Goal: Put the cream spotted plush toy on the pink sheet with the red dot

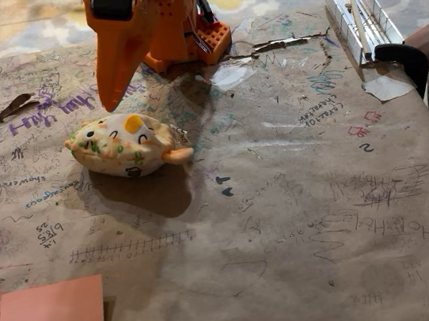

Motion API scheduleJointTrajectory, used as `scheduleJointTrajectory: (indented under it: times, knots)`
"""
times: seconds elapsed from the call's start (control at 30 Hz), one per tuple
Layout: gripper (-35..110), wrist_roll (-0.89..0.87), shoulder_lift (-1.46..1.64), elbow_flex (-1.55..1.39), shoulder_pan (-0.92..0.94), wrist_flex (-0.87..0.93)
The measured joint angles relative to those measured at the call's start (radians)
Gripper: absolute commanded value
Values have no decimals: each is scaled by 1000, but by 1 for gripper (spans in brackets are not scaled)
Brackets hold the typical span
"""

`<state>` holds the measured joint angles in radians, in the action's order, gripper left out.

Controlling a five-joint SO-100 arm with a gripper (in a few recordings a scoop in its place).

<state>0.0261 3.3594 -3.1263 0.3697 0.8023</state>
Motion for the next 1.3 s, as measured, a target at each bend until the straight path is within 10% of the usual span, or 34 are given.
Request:
scheduleJointTrajectory:
  times: [0.4, 0.87, 1.3]
  knots:
    - [0, 37, 0, 0, -40, 2]
    - [0, 956, -37, 330, -152, 282]
    - [10, 1516, -992, 966, -55, 647]
